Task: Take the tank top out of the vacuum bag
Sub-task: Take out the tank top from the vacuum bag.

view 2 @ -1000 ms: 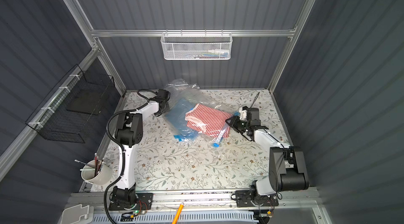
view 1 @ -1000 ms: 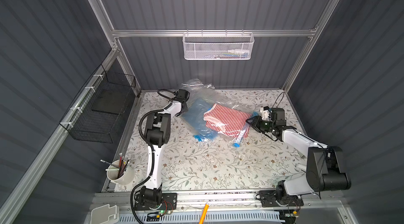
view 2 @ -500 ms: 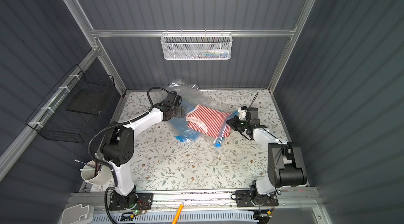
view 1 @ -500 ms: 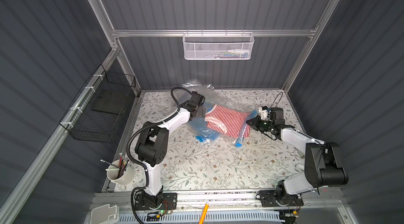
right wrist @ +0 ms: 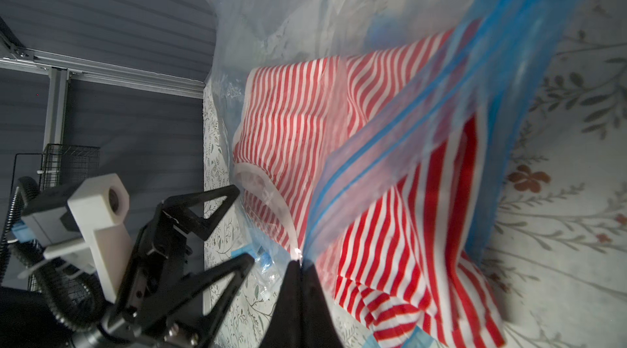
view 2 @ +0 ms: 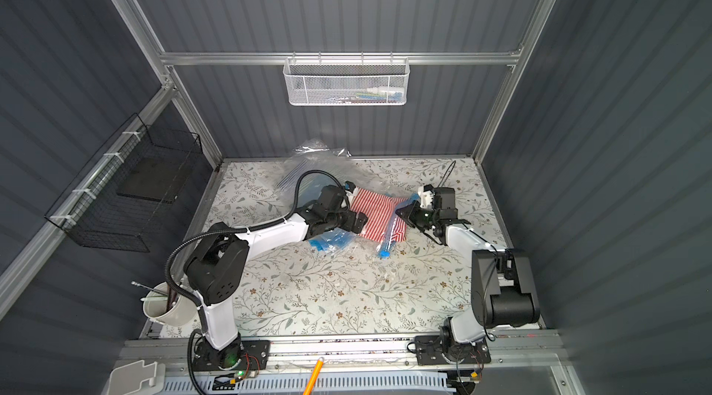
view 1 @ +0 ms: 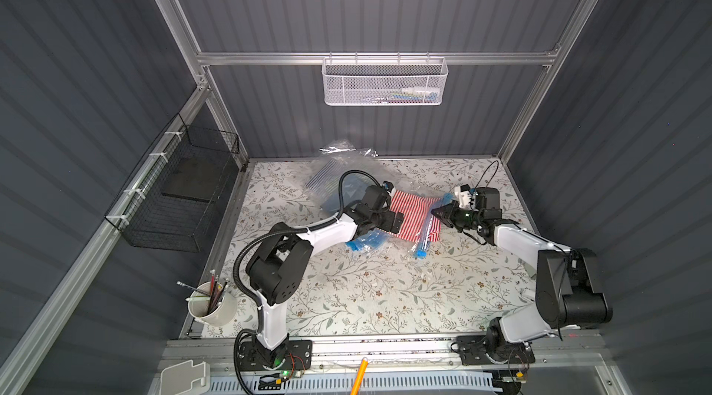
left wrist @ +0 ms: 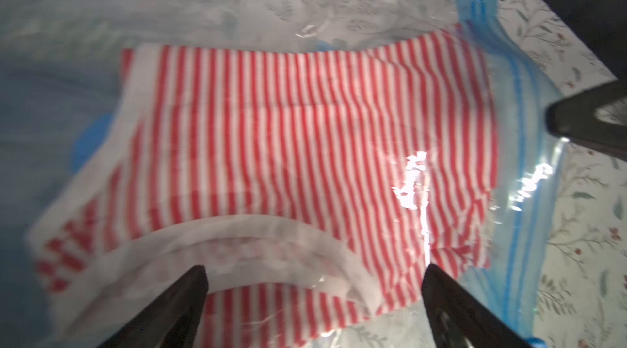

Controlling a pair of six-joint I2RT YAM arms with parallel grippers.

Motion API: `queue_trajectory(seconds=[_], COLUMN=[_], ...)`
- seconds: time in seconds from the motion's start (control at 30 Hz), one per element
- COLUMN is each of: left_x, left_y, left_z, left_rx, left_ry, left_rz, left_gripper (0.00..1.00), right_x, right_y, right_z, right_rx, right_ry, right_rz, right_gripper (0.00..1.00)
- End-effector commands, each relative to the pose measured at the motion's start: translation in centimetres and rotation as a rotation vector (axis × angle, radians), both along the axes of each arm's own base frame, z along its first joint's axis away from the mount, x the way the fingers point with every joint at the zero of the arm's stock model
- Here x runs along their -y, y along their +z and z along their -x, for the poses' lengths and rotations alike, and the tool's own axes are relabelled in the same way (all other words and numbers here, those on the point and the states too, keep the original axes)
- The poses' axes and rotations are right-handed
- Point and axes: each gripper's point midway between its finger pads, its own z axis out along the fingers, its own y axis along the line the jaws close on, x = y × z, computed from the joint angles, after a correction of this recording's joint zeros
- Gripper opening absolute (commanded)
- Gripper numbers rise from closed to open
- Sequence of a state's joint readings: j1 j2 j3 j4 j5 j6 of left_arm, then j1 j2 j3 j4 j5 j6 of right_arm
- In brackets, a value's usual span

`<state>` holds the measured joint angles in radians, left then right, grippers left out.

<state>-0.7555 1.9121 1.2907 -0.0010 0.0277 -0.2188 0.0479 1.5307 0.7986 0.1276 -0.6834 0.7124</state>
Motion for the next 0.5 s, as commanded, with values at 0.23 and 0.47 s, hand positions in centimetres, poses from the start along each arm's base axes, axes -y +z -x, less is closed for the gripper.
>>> queue_trajectory(seconds=[0.23,0.47], left_x=[5.6,8.4], left_y=[2.2,0.9], left_z=[1.4,2.9], left_rx=[0.011,0.007], left_ry=[-0.136,-0.164], left_rz=[0.184,0.155], left_gripper=[1.0,0.97], right_x=[-1.0,-1.1], right_y=[1.1,1.3], right_z=[-0.6,-0.7], right_rx=[0.034,0.039], right_ry=[0.032,0.037], right_rz=[-0.027,-0.032], right_gripper=[0.0,0.0])
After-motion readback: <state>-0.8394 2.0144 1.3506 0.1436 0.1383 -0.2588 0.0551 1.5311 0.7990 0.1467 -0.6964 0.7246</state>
